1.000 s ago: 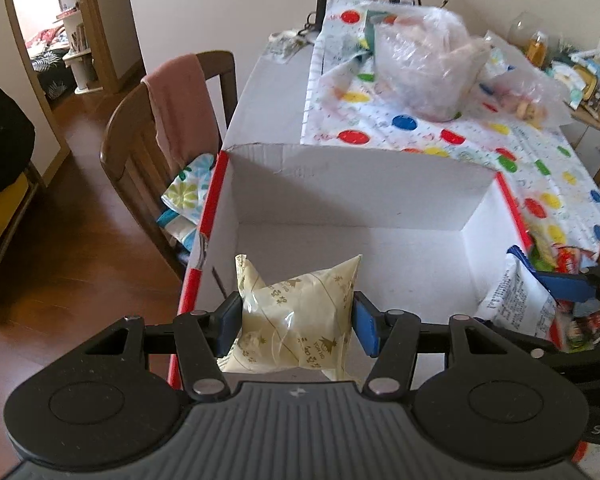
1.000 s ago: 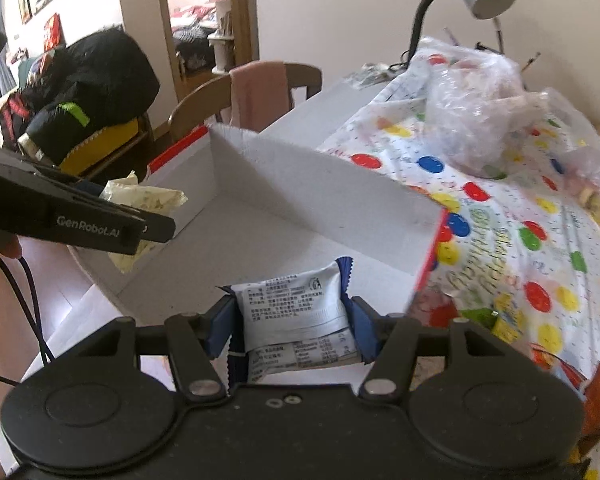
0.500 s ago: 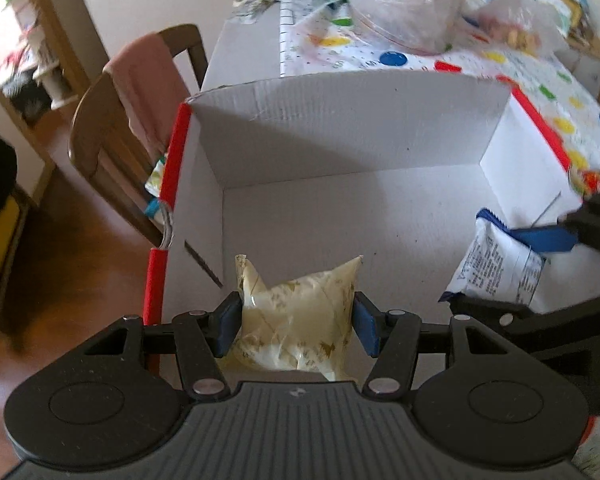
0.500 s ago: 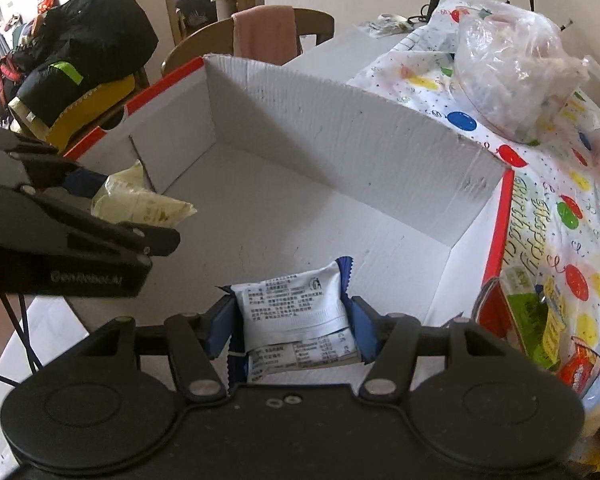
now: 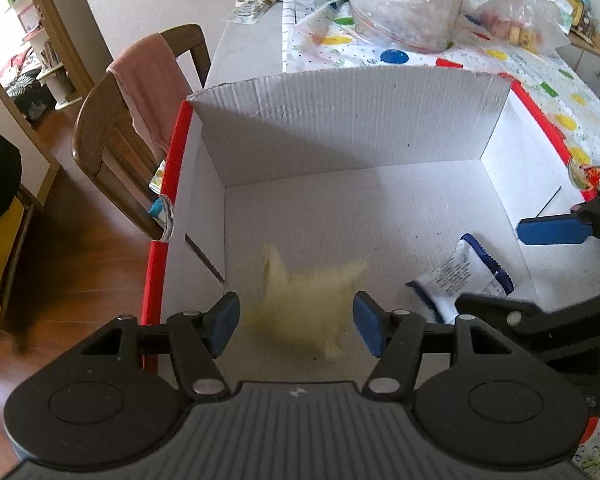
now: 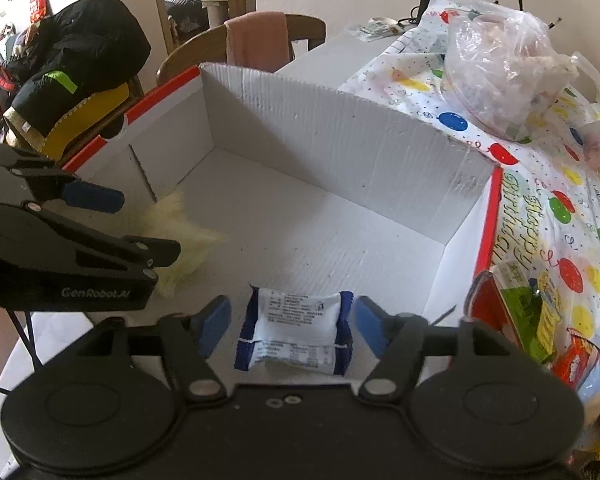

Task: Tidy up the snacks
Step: 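Open the right tool to drop the white-and-blue bar into the box, then grasp a dark chocolate packet with the right tool while the left tool grasps another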

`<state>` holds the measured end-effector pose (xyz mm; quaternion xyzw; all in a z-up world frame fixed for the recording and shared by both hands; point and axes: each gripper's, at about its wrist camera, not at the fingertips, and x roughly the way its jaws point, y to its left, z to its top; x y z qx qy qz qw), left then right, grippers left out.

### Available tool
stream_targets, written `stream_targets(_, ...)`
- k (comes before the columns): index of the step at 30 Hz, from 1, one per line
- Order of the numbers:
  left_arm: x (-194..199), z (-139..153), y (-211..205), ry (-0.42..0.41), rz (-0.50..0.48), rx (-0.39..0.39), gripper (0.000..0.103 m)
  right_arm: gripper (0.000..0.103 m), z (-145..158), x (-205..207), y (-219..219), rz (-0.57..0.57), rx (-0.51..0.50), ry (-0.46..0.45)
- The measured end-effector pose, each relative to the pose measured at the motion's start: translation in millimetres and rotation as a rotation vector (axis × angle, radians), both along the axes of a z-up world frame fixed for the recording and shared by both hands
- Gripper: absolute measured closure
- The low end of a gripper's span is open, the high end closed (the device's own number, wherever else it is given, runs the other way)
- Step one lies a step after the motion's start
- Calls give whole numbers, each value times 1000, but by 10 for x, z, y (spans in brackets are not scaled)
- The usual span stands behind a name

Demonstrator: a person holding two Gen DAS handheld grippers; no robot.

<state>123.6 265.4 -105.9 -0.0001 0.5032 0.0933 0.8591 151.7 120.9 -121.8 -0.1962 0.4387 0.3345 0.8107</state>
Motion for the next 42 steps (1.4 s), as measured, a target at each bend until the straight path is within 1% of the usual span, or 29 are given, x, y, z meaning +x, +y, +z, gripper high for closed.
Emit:
stream_targets(3,-48,72,-5,-23,5,-12,38,29,81,-30,-44,-5,24,-5)
stream_targets(6,-99,160,-34,-51,7,-28,37,25,192,-72,-120,-15,49,-18)
stream_targets(9,-182,283,-68,-98,5,-55,32,21,328,-114,-238,-34,84,-32)
stream_targets(12,-268,415,-132,-145,-6,-77,31,18,469,-159,-372,-51,127,-42)
stream_targets(13,-296,451,-161,-157,-10,-83,31,17,518,-183,-421,-53,143,-44)
stream_targets(14,-324,495,-194,-171,-18,-90,31,12,561,-212,-466,-53,159,-45)
stream_targets(16,-370,562,-267,-196,-32,-99,28,7,654,-276,-580,-53,191,-61)
stream_targets(19,-444,657,-388,-234,-51,-108,24,7,759,-360,-737,-62,222,-74)
stream_targets(22,-493,741,-529,-260,-73,-129,24,6,850,-429,-924,-77,247,-88)
stream_targets(25,-528,810,-700,-283,-101,-138,23,1,929,-490,-1131,-103,272,-105)
stream_targets(26,-535,827,-753,-288,-109,-144,23,0,946,-506,-1208,-115,280,-112)
stream_targets(28,-550,859,-871,-299,-123,-152,19,0,973,-520,-1356,-139,287,-119)
stream_targets(33,-553,899,-1202,-318,-158,-190,18,0,1021,-512,-1781,-198,298,-135)
stream_targets(35,-533,887,-1348,-320,-174,-202,16,0,1019,-497,-1974,-220,294,-143)
stream_targets(37,-497,864,-1487,-317,-185,-220,8,0,1003,-465,-2168,-238,287,-144)
stream_targets(39,-460,834,-1647,-316,-197,-245,3,0,976,-432,-2350,-252,274,-144)
stream_targets(42,-369,778,-1890,-306,-210,-263,2,0,923,-387,-2617,-263,253,-144)
